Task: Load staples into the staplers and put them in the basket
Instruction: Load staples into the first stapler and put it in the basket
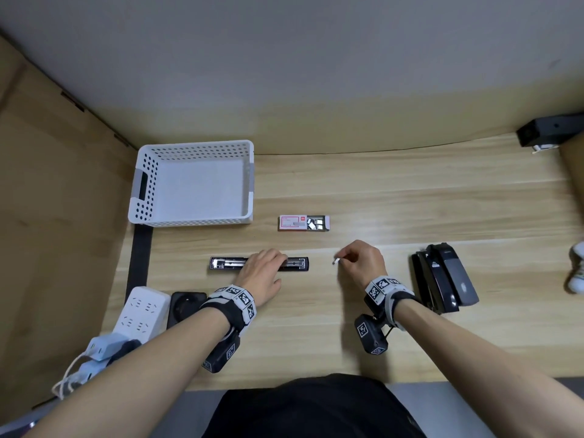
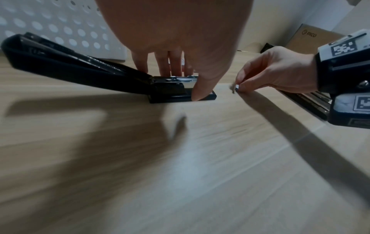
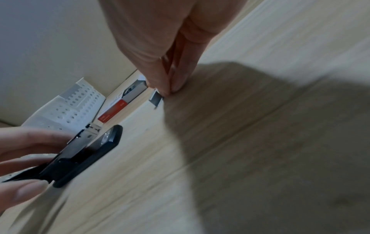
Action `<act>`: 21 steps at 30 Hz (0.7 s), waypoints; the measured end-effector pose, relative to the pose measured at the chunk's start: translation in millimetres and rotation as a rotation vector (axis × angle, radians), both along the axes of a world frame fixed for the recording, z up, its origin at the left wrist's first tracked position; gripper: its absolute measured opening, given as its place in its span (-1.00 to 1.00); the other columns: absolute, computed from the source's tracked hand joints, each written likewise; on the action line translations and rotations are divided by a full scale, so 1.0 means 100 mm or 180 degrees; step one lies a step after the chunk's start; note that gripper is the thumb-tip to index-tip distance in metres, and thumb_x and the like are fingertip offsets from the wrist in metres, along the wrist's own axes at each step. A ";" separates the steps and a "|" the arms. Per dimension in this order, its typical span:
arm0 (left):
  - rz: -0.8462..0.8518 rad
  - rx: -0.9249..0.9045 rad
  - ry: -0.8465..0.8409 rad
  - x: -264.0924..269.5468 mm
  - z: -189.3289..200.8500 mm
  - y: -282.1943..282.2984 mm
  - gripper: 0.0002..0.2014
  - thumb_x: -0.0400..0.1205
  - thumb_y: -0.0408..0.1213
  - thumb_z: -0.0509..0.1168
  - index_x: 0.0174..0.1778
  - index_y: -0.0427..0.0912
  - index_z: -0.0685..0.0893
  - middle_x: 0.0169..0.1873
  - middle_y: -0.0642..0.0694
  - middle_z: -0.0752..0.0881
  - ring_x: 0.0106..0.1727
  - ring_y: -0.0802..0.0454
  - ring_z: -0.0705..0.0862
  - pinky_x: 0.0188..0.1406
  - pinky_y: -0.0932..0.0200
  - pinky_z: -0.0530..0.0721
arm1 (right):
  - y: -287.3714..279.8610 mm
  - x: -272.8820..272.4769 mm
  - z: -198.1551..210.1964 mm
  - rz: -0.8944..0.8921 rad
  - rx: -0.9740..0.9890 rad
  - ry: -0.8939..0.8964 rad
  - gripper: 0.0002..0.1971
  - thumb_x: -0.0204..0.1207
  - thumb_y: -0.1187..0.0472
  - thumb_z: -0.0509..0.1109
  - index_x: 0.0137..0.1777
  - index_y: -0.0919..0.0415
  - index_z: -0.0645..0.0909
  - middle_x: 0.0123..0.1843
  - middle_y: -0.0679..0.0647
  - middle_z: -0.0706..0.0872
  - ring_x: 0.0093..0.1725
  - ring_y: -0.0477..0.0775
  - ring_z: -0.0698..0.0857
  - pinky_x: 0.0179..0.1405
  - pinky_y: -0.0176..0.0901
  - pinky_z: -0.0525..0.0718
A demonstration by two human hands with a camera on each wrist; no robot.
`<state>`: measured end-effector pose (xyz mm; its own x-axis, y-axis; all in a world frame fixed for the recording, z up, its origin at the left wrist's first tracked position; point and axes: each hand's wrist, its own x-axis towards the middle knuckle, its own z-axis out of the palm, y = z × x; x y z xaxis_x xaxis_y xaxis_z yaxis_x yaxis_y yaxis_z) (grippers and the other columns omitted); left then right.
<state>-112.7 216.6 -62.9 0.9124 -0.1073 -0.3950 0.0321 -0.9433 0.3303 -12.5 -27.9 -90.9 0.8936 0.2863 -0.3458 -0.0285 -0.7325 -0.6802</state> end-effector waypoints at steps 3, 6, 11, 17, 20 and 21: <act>-0.0009 0.0046 -0.0059 -0.03 -0.02 -0.04 -0.50 0.56 -0.26 0.29 0.46 -0.09 0.47 0.35 0.00 0.52 0.38 -0.05 0.47 0.47 0.05 0.31 | -0.06 -0.08 -0.02 0.0054 0.0028 -0.0055 -0.74 0.32 0.41 0.40 -0.16 0.01 0.74 -0.17 -0.12 0.73 -0.20 -0.11 0.68 -0.05 -0.02 0.71; -0.0026 0.0128 -0.0051 -0.03 -0.01 -0.08 -0.50 0.55 -0.26 0.28 0.46 -0.07 0.47 0.35 0.01 0.51 0.37 -0.04 0.47 0.46 0.04 0.31 | -0.09 -0.13 0.00 0.0150 0.0054 0.0042 -0.74 0.34 0.30 0.37 -0.07 -0.06 0.72 -0.12 -0.14 0.68 -0.15 -0.13 0.65 -0.05 -0.07 0.68; 0.0002 0.0164 -0.0010 -0.04 0.00 -0.06 -0.49 0.53 -0.30 0.29 0.44 -0.10 0.49 0.33 -0.01 0.52 0.35 -0.07 0.49 0.39 0.06 0.39 | -0.02 -0.07 0.05 0.0412 -0.0339 0.0004 -0.78 0.38 -0.11 0.48 0.01 -0.15 0.66 -0.08 -0.16 0.57 -0.15 -0.13 0.62 -0.14 -0.16 0.59; 0.0176 0.0306 0.0179 -0.09 0.06 0.06 -0.49 0.52 -0.33 0.29 0.43 -0.07 0.47 0.29 -0.01 0.51 0.30 -0.06 0.49 0.19 0.06 0.52 | 0.06 -0.04 -0.04 0.0836 -0.0409 -0.0278 -0.86 0.47 0.07 0.50 0.00 -0.15 0.71 -0.03 -0.21 0.56 -0.14 -0.19 0.62 -0.18 -0.16 0.63; 0.0256 0.0323 0.0297 -0.11 0.08 0.08 -0.49 0.53 -0.31 0.28 0.44 -0.05 0.44 0.29 0.00 0.50 0.31 -0.05 0.48 0.16 0.02 0.56 | 0.07 -0.03 -0.06 0.0788 -0.0425 -0.0335 -0.93 0.54 0.00 0.43 -0.04 -0.08 0.71 -0.02 -0.19 0.60 0.00 -0.11 0.63 -0.13 -0.05 0.67; 0.0278 0.0311 0.0325 -0.11 0.08 0.09 -0.49 0.53 -0.30 0.28 0.44 -0.04 0.44 0.29 0.00 0.50 0.31 -0.05 0.48 0.16 0.01 0.57 | 0.07 -0.03 -0.07 0.0802 -0.0450 -0.0366 -0.90 0.57 -0.03 0.40 -0.05 -0.08 0.70 -0.02 -0.17 0.60 0.03 -0.10 0.60 -0.13 -0.03 0.66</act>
<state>-123.4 225.2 -54.6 0.8712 0.0142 -0.4908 0.1441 -0.9630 0.2279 -15.8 -21.4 -97.4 0.8361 0.4601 -0.2987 0.2373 -0.7943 -0.5592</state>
